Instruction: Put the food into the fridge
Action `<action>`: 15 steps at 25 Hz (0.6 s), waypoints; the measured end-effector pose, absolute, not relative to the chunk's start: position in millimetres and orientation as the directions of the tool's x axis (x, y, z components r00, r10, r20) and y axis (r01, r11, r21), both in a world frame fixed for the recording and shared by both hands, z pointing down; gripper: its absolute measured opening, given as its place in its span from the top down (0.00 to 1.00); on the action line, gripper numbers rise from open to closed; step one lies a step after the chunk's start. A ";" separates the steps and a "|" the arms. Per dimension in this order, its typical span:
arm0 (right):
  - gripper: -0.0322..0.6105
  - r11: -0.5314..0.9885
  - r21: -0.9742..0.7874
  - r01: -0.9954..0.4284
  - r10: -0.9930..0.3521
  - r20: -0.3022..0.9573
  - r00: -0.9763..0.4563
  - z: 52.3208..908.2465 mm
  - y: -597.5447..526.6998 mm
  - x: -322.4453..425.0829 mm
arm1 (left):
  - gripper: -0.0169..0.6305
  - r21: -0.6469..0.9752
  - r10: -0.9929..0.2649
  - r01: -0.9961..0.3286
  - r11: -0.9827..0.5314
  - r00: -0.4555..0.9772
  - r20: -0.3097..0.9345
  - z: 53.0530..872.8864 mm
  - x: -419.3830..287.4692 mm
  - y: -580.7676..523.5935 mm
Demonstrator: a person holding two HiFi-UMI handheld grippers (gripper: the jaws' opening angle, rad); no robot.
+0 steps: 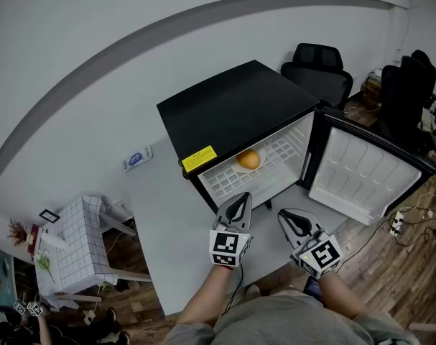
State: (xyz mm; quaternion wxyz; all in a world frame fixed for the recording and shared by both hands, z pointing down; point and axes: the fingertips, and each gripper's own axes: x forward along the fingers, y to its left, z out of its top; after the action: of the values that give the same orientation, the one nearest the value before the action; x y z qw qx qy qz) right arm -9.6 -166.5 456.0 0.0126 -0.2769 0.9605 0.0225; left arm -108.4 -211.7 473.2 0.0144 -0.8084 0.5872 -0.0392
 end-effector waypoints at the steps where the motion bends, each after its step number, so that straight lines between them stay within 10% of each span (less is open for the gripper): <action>1: 0.93 0.843 0.035 -0.536 -0.535 -0.034 -0.844 455.1 -165.8 -10.0 | 0.96 -0.070 -0.949 -0.946 -0.315 0.313 0.044 472.4 -106.5 -208.5; 15: 0.93 0.834 0.030 -0.550 -0.549 -0.039 -0.835 449.1 -153.1 -13.6 | 0.96 -0.017 -0.936 -0.936 -0.351 0.351 0.001 462.5 -98.6 -150.9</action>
State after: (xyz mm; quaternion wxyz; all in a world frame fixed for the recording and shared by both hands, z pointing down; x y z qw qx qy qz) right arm -13.6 -153.1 449.1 0.0142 -0.2870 0.9576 0.0200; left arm -98.6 -150.9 462.5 0.0064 -0.8218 0.5697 -0.0053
